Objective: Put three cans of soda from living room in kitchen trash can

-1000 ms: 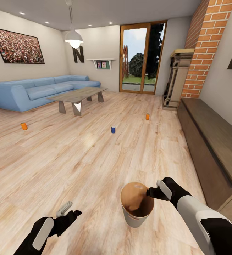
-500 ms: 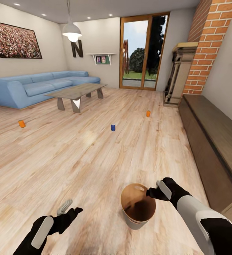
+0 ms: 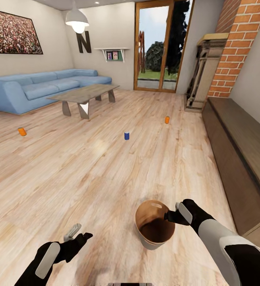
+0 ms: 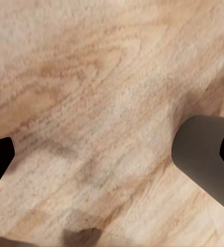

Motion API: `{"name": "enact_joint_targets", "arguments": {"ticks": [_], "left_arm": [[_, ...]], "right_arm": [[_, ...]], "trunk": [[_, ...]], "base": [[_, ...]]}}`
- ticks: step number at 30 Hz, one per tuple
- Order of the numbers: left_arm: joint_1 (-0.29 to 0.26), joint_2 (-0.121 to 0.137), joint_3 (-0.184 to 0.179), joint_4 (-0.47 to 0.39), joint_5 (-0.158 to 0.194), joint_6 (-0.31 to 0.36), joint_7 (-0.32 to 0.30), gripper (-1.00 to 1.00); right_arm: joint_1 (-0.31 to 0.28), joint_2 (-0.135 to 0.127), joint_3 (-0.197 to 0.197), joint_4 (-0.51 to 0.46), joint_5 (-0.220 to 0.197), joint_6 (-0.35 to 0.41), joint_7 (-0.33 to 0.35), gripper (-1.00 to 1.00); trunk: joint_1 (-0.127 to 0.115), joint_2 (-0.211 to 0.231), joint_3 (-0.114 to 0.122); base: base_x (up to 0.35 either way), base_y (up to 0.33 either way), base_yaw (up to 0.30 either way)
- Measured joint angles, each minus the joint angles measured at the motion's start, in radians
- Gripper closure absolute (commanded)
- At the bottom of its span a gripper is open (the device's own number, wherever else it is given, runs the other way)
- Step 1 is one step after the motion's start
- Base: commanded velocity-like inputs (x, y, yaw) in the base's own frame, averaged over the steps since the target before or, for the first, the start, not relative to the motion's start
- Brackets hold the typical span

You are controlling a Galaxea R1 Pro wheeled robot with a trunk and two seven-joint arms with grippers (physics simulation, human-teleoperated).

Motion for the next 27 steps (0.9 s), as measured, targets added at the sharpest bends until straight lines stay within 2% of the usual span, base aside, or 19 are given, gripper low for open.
{"name": "enact_joint_targets", "arguments": {"ticks": [16, 17, 21, 22, 24, 27], "left_arm": [[-0.001, 0.000, -0.001, 0.001, 0.000, 0.000, 0.000, -1.00], [-0.001, 0.000, -0.001, 0.001, 0.000, 0.000, 0.000, -1.00], [-0.001, 0.001, -0.003, 0.000, 0.001, 0.000, -0.005, -1.00], [0.000, 0.001, -0.003, 0.003, 0.000, -0.001, -0.004, -1.00], [0.000, 0.001, -0.006, 0.008, -0.002, -0.003, -0.004, -1.00], [0.000, 0.003, -0.055, 0.011, -0.002, -0.009, -0.003, -1.00]], "right_arm": [[0.000, 0.000, 0.000, 0.000, 0.001, 0.001, 0.000, -1.00], [0.000, 0.000, 0.000, 0.000, 0.001, 0.001, 0.000, 1.00], [0.000, 0.000, 0.001, 0.000, 0.001, 0.002, 0.004, 1.00], [0.000, 0.000, -0.004, -0.001, -0.018, 0.000, 0.007, 1.00], [-0.001, 0.000, -0.002, -0.001, 0.004, 0.003, 0.007, 1.00], [0.000, 0.000, -0.001, -0.004, 0.005, 0.002, 0.009, 1.00]], "trunk": [[0.007, -0.004, -0.062], [0.008, -0.004, -0.066], [0.008, -0.004, -0.070], [0.008, -0.004, -0.070], [0.008, -0.004, -0.070], [0.008, -0.004, -0.070]], "base": [[0.000, 0.000, 0.000], [0.000, 0.000, 0.000], [0.000, 0.000, 0.000], [0.000, 0.000, 0.000], [0.000, 0.000, 0.000], [0.000, 0.000, 0.000]]}}
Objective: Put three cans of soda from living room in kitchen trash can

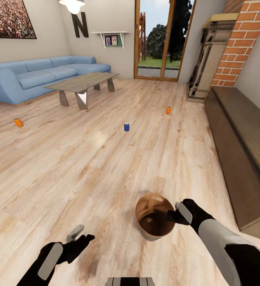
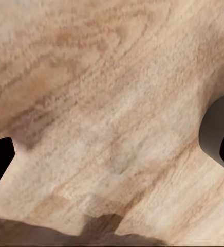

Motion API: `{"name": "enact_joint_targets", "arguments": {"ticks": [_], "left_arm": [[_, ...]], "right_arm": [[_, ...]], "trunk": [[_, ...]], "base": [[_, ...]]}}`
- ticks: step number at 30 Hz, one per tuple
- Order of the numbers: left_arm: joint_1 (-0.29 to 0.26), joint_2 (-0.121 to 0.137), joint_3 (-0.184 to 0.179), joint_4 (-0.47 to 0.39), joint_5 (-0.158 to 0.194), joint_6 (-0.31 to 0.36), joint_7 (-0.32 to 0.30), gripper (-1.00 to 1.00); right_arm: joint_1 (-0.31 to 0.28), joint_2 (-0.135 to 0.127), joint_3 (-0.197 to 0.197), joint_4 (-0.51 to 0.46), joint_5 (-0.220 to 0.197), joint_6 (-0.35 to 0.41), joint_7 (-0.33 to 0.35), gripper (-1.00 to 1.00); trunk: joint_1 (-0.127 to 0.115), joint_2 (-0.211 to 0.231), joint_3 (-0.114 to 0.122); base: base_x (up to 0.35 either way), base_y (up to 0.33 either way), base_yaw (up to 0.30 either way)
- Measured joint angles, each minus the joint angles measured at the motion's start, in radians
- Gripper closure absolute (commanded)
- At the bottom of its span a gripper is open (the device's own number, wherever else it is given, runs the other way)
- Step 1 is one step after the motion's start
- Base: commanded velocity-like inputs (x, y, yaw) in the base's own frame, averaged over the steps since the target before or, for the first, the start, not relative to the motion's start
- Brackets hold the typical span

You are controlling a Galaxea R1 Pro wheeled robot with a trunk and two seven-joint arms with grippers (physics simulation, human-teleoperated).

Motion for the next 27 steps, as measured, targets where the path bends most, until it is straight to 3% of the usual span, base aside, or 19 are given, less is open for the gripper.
{"name": "enact_joint_targets", "arguments": {"ticks": [2, 5, 7, 11, 18, 19, 21, 24, 27], "left_arm": [[0.000, 0.001, -0.045, 0.001, 0.000, -0.004, 0.000, -1.00], [0.000, 0.000, -0.069, 0.001, 0.003, -0.006, 0.003, -1.00], [-0.001, 0.000, -0.075, 0.002, 0.001, -0.007, 0.006, -1.00], [0.000, 0.006, -0.074, 0.002, -0.002, -0.011, 0.003, -1.00], [0.000, 0.009, -0.073, 0.009, -0.004, -0.028, 0.006, -1.00], [-0.001, 0.014, -0.069, 0.040, 0.000, -0.068, 0.002, -1.00], [-0.001, 0.014, -0.069, 0.042, 0.001, -0.070, 0.002, -1.00], [-0.001, 0.014, -0.069, 0.041, 0.001, -0.071, 0.002, -1.00], [-0.001, 0.014, -0.069, 0.041, 0.001, -0.071, 0.002, -1.00]], "right_arm": [[0.001, 0.000, -0.001, -0.004, -0.001, -0.001, 0.002, 1.00], [0.001, 0.001, -0.001, -0.007, -0.002, -0.001, 0.003, 1.00], [0.003, 0.002, -0.005, -0.010, -0.023, -0.003, 0.006, 1.00], [0.010, 0.002, 0.010, -0.054, 0.030, 0.002, 0.004, 1.00], [0.012, -0.001, 0.004, -0.096, 0.013, 0.002, 0.001, 1.00], [0.049, -0.025, 0.016, -0.233, 0.005, 0.124, -0.005, 1.00], [0.085, -0.034, 0.016, -0.365, 0.033, 0.169, -0.007, 1.00], [0.107, -0.037, 0.017, -0.420, -0.002, 0.205, -0.004, 1.00], [0.114, -0.039, 0.015, -0.442, 0.013, 0.223, -0.006, 1.00]], "trunk": [[0.000, 0.000, 0.000], [0.000, 0.000, 0.000], [-0.001, 0.000, 0.008], [-0.003, 0.001, 0.023], [-0.006, 0.003, 0.050], [-0.006, 0.003, 0.054], [-0.007, 0.004, 0.062], [-0.008, 0.005, 0.073], [-0.010, 0.005, 0.085]], "base": [[0.000, 0.000, 0.000], [0.000, 0.000, 0.000], [0.000, 0.000, 0.000], [0.000, 0.000, 0.000], [0.000, 0.000, 0.000], [0.000, 0.000, 0.000], [0.000, 0.000, 0.000], [0.000, 0.000, 0.000], [0.000, 0.000, 0.000]]}}
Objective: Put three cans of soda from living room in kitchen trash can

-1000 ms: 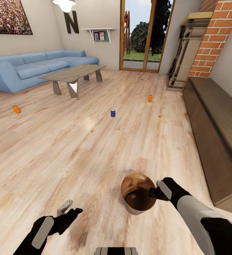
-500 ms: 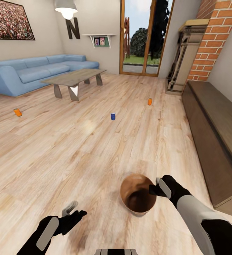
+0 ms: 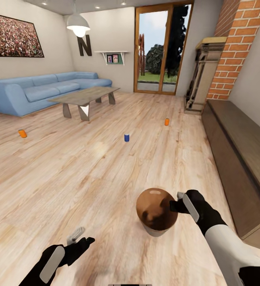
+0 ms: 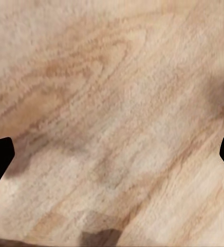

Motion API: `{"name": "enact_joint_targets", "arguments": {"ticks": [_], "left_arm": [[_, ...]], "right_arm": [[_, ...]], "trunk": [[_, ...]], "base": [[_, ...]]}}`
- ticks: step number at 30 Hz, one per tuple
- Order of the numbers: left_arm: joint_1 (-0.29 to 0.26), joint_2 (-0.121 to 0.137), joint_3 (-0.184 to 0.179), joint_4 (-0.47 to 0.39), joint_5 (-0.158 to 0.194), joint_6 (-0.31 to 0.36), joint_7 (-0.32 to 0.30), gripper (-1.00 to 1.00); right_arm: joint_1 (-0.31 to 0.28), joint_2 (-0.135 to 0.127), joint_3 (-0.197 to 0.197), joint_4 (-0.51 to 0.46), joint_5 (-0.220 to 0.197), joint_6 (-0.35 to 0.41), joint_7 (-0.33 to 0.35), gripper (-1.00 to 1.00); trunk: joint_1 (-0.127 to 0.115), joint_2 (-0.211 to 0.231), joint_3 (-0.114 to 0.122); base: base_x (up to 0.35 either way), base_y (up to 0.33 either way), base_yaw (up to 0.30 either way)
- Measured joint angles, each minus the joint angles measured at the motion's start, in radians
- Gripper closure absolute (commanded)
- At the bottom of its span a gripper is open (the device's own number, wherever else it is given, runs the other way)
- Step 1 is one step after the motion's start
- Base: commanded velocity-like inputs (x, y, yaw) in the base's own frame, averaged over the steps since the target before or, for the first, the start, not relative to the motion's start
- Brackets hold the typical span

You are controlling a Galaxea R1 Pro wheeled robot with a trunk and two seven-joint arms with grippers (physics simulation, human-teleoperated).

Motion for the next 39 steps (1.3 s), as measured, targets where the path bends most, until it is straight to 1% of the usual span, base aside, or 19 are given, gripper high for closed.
{"name": "enact_joint_targets", "arguments": {"ticks": [2, 4, 7, 9, 10, 13, 15, 18, 22, 27, 28, 29, 31, 33, 34, 36, 37, 38, 39], "left_arm": [[0.000, 0.000, 0.000, 0.000, 0.000, 0.000, 0.000, -1.00], [0.000, 0.000, 0.000, 0.000, 0.000, 0.000, -0.001, -1.00], [0.000, 0.000, 0.000, 0.000, 0.000, -0.001, -0.001, -1.00], [0.001, -0.001, 0.000, 0.000, 0.000, -0.001, -0.001, -1.00], [0.001, -0.001, 0.000, 0.000, 0.000, -0.001, -0.001, -1.00], [0.001, -0.001, 0.000, 0.000, 0.000, -0.002, 0.000, -1.00], [0.000, -0.001, 0.000, 0.000, 0.001, -0.002, 0.003, -1.00], [0.001, 0.000, 0.000, 0.000, 0.002, -0.005, 0.008, -1.00], [0.005, 0.000, 0.000, -0.006, 0.005, -0.007, 0.010, -1.00], [0.023, 0.000, 0.002, -0.041, 0.003, -0.008, 0.011, -1.00], [0.027, 0.000, 0.003, -0.045, 0.003, -0.007, 0.014, -1.00], [0.028, -0.001, 0.005, -0.044, 0.003, -0.007, 0.017, -1.00], [0.029, -0.001, 0.012, -0.042, 0.003, -0.005, 0.018, -1.00], [0.029, -0.001, 0.019, -0.041, 0.005, -0.004, 0.009, -1.00], [0.030, -0.001, 0.021, -0.040, 0.003, -0.004, 0.006, -1.00], [0.031, 0.000, 0.021, -0.038, -0.001, -0.006, 0.006, -1.00], [0.031, 0.000, 0.021, -0.037, -0.003, -0.007, 0.007, -1.00], [0.032, 0.001, 0.027, -0.034, -0.003, -0.008, 0.010, -1.00], [0.032, 0.002, 0.028, -0.034, -0.003, -0.008, 0.011, -1.00]], "right_arm": [[0.002, -0.001, 0.000, -0.009, 0.011, 0.005, -0.001, 1.00], [0.004, -0.002, -0.001, -0.029, 0.004, 0.007, 0.000, 1.00], [0.035, -0.005, 0.000, -0.091, -0.007, 0.008, 0.001, 1.00], [0.066, -0.006, 0.000, -0.156, 0.004, 0.010, 0.000, 1.00], [0.106, -0.008, 0.000, -0.230, 0.011, 0.012, 0.000, 1.00], [0.162, -0.009, 0.000, -0.347, -0.006, 0.010, 0.001, 1.00], [0.185, -0.009, 0.000, -0.395, -0.011, 0.009, 0.001, 1.00], [0.232, -0.010, 0.001, -0.484, 0.007, 0.011, 0.000, 1.00], [0.297, -0.010, 0.002, -0.598, -0.009, 0.008, 0.001, 1.00], [0.322, -0.013, 0.002, -0.637, 0.004, 0.006, 0.001, 1.00], [0.325, -0.022, 0.004, -0.640, 0.002, 0.002, 0.010, 1.00], [0.326, -0.026, 0.004, -0.641, 0.010, 0.001, 0.023, 1.00], [0.329, -0.031, 0.005, -0.642, 0.016, -0.001, 0.048, 1.00], [0.330, -0.033, 0.008, -0.644, 0.006, -0.003, 0.073, 1.00], [0.331, -0.034, 0.029, -0.648, 0.015, -0.001, 0.085, 1.00], [0.331, -0.035, 0.049, -0.653, -0.009, -0.002, 0.091, 1.00], [0.331, -0.035, 0.057, -0.652, -0.008, 0.001, 0.091, 1.00], [0.320, -0.032, 0.060, -0.624, 0.000, 0.035, 0.090, 1.00], [0.313, -0.032, 0.060, -0.600, 0.007, 0.108, 0.087, 1.00]], "trunk": [[-0.001, 0.000, 0.008], [-0.002, 0.001, 0.016], [-0.003, 0.002, 0.027], [-0.004, 0.002, 0.035], [-0.005, 0.002, 0.039], [-0.006, 0.003, 0.050], [-0.007, 0.003, 0.058], [-0.008, 0.004, 0.070], [-0.010, 0.005, 0.085], [-0.012, 0.006, 0.104], [-0.013, 0.007, 0.108], [-0.013, 0.007, 0.112], [-0.014, 0.007, 0.120], [-0.014, 0.008, 0.124], [-0.014, 0.008, 0.124], [-0.014, 0.008, 0.124], [-0.014, 0.008, 0.124], [-0.014, 0.007, 0.124], [-0.014, 0.008, 0.124]], "base": [[0.000, 0.000, 0.000], [0.000, 0.000, 0.000], [0.000, 0.000, 0.000], [0.000, 0.000, 0.000], [0.000, 0.000, 0.000], [0.000, 0.000, 0.000], [0.000, 0.000, 0.000], [0.000, 0.000, 0.000], [0.000, 0.000, 0.000], [0.000, 0.000, 0.000], [0.000, 0.000, 0.000], [0.000, 0.000, 0.000], [0.000, 0.000, 0.000], [0.000, 0.000, 0.000], [0.000, 0.000, 0.000], [0.084, 0.074, 0.000], [0.226, 0.237, 0.000], [0.232, 0.248, 0.000], [0.236, 0.255, 0.000]]}}
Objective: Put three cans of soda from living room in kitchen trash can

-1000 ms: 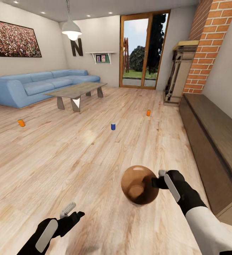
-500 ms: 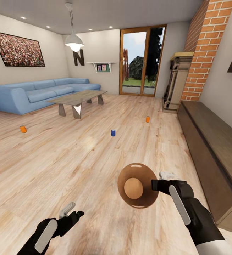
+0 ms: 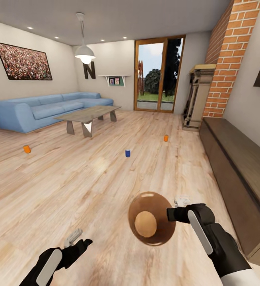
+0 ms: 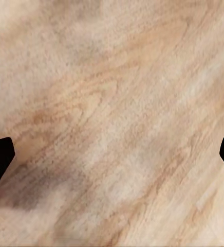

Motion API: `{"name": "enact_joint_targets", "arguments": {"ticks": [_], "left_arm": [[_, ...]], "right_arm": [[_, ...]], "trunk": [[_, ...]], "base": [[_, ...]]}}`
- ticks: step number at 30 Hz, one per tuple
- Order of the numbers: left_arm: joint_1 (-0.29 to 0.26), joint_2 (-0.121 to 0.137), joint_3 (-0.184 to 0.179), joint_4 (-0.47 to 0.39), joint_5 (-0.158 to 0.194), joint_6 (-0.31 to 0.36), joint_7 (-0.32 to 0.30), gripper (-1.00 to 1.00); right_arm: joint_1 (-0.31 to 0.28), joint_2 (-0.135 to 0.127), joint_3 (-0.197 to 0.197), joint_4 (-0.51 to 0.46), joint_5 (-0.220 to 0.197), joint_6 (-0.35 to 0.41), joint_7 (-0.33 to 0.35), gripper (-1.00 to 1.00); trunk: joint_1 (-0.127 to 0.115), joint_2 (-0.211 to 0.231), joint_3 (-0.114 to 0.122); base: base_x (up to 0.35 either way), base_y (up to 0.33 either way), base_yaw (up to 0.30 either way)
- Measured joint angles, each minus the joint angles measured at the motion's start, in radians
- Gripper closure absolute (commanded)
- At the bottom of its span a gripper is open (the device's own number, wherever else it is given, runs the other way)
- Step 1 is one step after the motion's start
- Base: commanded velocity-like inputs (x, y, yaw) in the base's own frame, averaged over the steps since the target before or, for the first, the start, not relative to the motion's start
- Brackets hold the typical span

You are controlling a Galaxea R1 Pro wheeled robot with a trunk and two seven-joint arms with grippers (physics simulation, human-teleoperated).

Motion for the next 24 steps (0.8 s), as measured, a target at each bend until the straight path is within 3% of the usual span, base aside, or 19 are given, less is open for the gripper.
{"name": "enact_joint_targets", "arguments": {"ticks": [2, 5, 7, 10, 15, 19, 20, 22, 23, 24], "left_arm": [[0.000, 0.000, 0.001, 0.001, 0.001, 0.000, 0.002, -1.00], [0.000, 0.000, 0.001, 0.002, 0.001, 0.000, 0.003, -1.00], [0.000, 0.000, 0.001, 0.003, 0.001, 0.000, 0.004, -1.00], [0.000, 0.000, 0.001, 0.005, 0.001, 0.000, 0.005, -1.00], [0.001, 0.000, 0.002, 0.004, 0.001, 0.000, 0.007, -1.00], [0.010, 0.001, 0.005, 0.004, 0.005, -0.001, 0.007, -1.00], [0.014, 0.001, 0.016, 0.004, 0.006, -0.001, 0.006, -1.00], [0.019, 0.001, 0.044, 0.003, 0.005, -0.001, 0.001, -1.00], [0.020, 0.001, 0.054, 0.002, 0.005, -0.002, 0.000, -1.00], [0.021, 0.001, 0.068, 0.000, 0.004, -0.001, -0.002, -1.00]], "right_arm": [[-0.017, -0.003, -0.002, 0.105, 0.003, 0.014, -0.002, 1.00], [-0.027, -0.005, -0.008, 0.158, 0.036, 0.014, -0.005, 1.00], [-0.034, -0.005, -0.010, 0.143, 0.020, 0.014, -0.005, 1.00], [-0.098, -0.005, -0.014, 0.162, -0.021, 0.000, 0.000, 1.00], [-0.124, -0.011, -0.015, 0.222, 0.033, 0.014, -0.006, 1.00], [-0.131, -0.020, -0.020, 0.238, -0.022, 0.013, 0.000, 1.00], [-0.143, -0.027, -0.021, 0.256, -0.029, 0.013, 0.000, 1.00], [-0.179, -0.040, -0.031, 0.314, -0.006, 0.013, -0.004, 1.00], [-0.196, -0.045, -0.041, 0.340, 0.019, 0.013, -0.005, 1.00], [-0.227, -0.055, -0.065, 0.402, 0.015, 0.014, -0.004, 1.00]], "trunk": [[0.000, 0.000, 0.000], [0.000, 0.000, 0.000], [0.000, 0.000, 0.000], [0.000, 0.000, 0.000], [0.000, 0.000, 0.000], [0.000, 0.000, 0.000], [0.000, 0.000, 0.000], [0.000, 0.000, 0.000], [0.000, 0.000, 0.000], [0.000, 0.000, 0.000]], "base": [[0.240, 0.262, 0.000], [0.243, 0.268, 0.000], [0.244, 0.270, 0.000], [0.244, 0.271, 0.000], [0.244, 0.271, -0.035], [0.244, 0.271, -0.006], [0.244, 0.271, -0.002], [0.244, 0.271, -0.001], [0.244, 0.271, -0.001], [0.244, 0.271, 0.000]]}}
